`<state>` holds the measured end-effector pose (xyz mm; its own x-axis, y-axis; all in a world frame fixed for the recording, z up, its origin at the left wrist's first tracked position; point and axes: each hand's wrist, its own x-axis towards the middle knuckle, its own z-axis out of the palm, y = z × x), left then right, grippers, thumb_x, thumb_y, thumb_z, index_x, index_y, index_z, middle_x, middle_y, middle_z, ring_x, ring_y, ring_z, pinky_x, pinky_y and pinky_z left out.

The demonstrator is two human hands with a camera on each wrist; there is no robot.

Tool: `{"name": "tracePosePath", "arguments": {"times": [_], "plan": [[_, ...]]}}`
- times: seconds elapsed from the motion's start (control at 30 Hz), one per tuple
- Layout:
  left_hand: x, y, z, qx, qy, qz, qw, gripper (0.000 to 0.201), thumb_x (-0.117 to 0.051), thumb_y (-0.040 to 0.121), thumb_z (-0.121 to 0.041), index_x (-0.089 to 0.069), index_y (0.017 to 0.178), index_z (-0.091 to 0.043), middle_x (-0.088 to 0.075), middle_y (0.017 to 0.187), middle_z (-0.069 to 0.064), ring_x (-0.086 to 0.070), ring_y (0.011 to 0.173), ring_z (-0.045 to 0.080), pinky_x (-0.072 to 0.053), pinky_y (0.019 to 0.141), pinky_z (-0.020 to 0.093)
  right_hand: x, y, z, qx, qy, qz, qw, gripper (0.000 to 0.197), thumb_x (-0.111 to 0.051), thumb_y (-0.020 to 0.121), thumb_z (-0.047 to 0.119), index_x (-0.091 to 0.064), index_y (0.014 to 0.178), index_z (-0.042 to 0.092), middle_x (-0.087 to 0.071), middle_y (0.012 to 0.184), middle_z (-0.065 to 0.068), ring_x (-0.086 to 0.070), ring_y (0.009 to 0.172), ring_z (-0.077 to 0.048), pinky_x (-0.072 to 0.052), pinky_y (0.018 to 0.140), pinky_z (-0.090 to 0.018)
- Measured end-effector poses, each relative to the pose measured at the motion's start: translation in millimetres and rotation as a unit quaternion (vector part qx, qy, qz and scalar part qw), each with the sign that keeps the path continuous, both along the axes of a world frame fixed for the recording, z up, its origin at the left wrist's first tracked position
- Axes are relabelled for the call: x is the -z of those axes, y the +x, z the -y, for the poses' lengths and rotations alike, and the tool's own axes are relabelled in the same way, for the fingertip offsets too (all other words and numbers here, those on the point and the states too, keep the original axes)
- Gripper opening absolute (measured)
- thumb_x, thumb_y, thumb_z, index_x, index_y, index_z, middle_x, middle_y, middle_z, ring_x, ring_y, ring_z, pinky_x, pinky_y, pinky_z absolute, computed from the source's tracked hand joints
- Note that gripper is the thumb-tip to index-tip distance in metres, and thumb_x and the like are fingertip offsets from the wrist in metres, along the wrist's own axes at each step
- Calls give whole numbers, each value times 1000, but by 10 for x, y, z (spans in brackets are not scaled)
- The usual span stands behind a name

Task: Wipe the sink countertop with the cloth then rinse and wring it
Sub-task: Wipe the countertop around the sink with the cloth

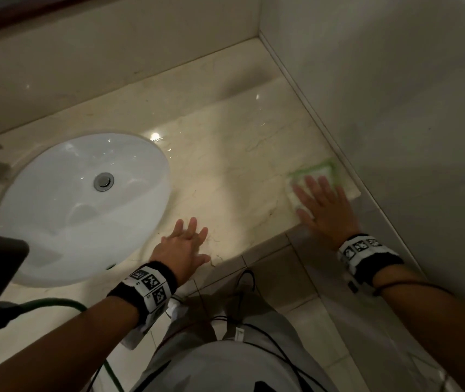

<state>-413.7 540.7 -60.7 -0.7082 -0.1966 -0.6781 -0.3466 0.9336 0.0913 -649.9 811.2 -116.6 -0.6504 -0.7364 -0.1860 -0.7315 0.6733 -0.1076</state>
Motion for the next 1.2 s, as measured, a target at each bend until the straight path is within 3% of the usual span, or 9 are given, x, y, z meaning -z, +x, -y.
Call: {"name": "tracePosePath", "arguments": {"times": [0.1,0.27,0.4,0.53,0.73,0.9,1.0,1.1,1.2], "plan": [[-23,-8,2,1,-2,5,1000,69,-37,97,-55,-7,154,-29,8,162,2,4,149,29,-27,115,49,-35,-162,-178,62,27,16,998,61,-6,93,57,0,152,40,-2,164,3,3,150,-23,2,118,-50],[-47,-8,-7,5,-4,7,1000,70,-37,97,-55,-6,154,-29,8,162,1,3,149,29,-28,115,48,-8,88,54,101,-9,19,995,63,-18,95,50,-16,155,29,-12,162,-8,-6,149,-36,4,114,-59],[-62,-15,-7,8,-4,10,1000,69,-37,98,-54,-6,154,-28,8,162,2,4,149,29,-27,115,48,-36,477,409,20,-20,8,1000,62,-23,96,49,-18,155,27,-16,161,-11,-11,148,-39,-5,116,-61],[-74,-14,-12,3,2,14,1000,69,-38,98,-52,-6,154,-28,7,162,2,5,149,29,-27,115,49,-9,936,752,-90,-23,27,995,63,-25,97,47,-12,155,28,-6,163,-8,-4,149,-38,-8,115,-63],[-110,-34,-17,3,2,20,1000,68,-38,99,-51,-6,154,-28,9,162,2,6,149,28,-26,115,49,-7,770,689,-136,-48,17,989,57,-30,99,46,-23,153,32,-16,162,-2,-11,149,-30,-10,117,-55],[-89,-34,13,17,-3,23,1000,68,-36,99,-53,-5,154,-28,9,162,2,5,149,30,-28,114,49,-45,217,537,-3,-16,4,1000,59,-25,97,50,-21,153,34,-21,161,-5,-19,147,-33,-21,114,-57],[-69,-29,17,23,-3,23,999,68,-34,99,-54,-4,154,-28,9,162,3,4,148,31,-28,114,49,-111,-118,447,79,30,35,996,63,-11,94,55,-6,154,37,-6,164,-3,-5,150,-31,-9,117,-54],[-46,-3,12,20,-1,13,1000,68,-34,99,-53,-5,154,-28,9,162,3,5,148,32,-27,114,51,-100,-114,512,127,38,39,990,64,-2,91,56,7,152,39,7,163,0,5,150,-29,-2,118,-54],[-50,12,1,17,3,-4,1000,67,-35,99,-52,-4,154,-28,9,162,3,5,148,33,-25,115,53,-109,75,764,201,43,76,976,58,-7,98,54,14,150,40,15,162,0,12,149,-28,4,118,-55]]}}
